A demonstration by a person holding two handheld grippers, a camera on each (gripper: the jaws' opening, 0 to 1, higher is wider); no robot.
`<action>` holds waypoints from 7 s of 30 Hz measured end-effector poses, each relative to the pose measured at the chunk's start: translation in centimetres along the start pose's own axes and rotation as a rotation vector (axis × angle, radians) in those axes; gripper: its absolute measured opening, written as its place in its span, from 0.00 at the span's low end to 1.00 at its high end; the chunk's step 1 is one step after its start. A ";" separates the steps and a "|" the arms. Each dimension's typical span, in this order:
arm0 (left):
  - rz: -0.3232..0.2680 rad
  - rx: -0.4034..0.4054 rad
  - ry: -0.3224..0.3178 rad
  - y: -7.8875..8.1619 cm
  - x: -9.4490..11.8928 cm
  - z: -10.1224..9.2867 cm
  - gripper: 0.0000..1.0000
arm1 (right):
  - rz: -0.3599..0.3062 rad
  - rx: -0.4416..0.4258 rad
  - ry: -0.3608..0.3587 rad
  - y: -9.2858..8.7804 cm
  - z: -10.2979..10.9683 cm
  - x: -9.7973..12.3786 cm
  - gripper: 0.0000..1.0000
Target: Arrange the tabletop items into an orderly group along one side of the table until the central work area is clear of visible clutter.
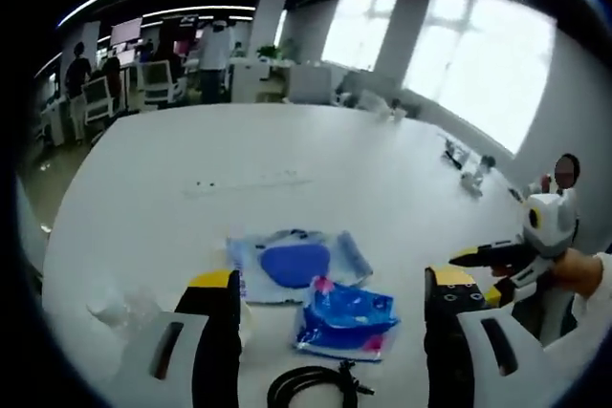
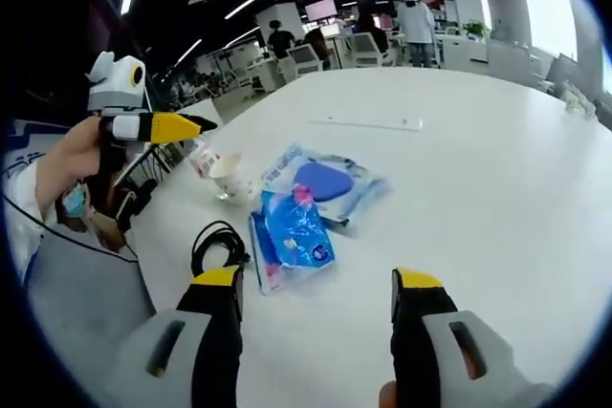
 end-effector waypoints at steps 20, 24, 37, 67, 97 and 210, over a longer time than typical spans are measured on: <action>0.140 0.063 0.145 -0.2 -4.8 5.0 0.59 | -0.006 -0.030 -0.020 1.9 -2.0 -3.6 0.54; 0.173 0.091 0.143 -0.9 -5.3 4.6 0.63 | -0.022 -0.049 -0.016 2.9 -2.5 -4.2 0.54; 0.286 0.134 0.141 -2.3 -9.5 6.7 0.57 | -0.047 -0.043 -0.039 4.4 -3.2 -7.2 0.50; 0.516 0.131 0.085 -5.5 -12.0 7.8 0.31 | -0.041 -0.113 -0.069 3.6 -4.1 -12.5 0.41; 0.469 0.119 0.099 -4.3 -12.2 8.4 0.00 | -0.111 -0.070 -0.109 4.8 -4.5 -12.7 0.00; 0.400 -0.032 -0.183 -9.4 -4.3 -13.0 0.00 | -0.066 -0.084 -0.279 -7.6 -7.7 6.3 0.00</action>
Point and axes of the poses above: the point that each gripper's makers call its tool centre point, and the gripper's own axes: x roughly backward along the fingers, z roughly to its left, y roughly out of its top, the point moved 6 cm from there along x, roughly backward along the fingers, and after that the axes turned 14 degrees about -x, right-handed, at the moved point
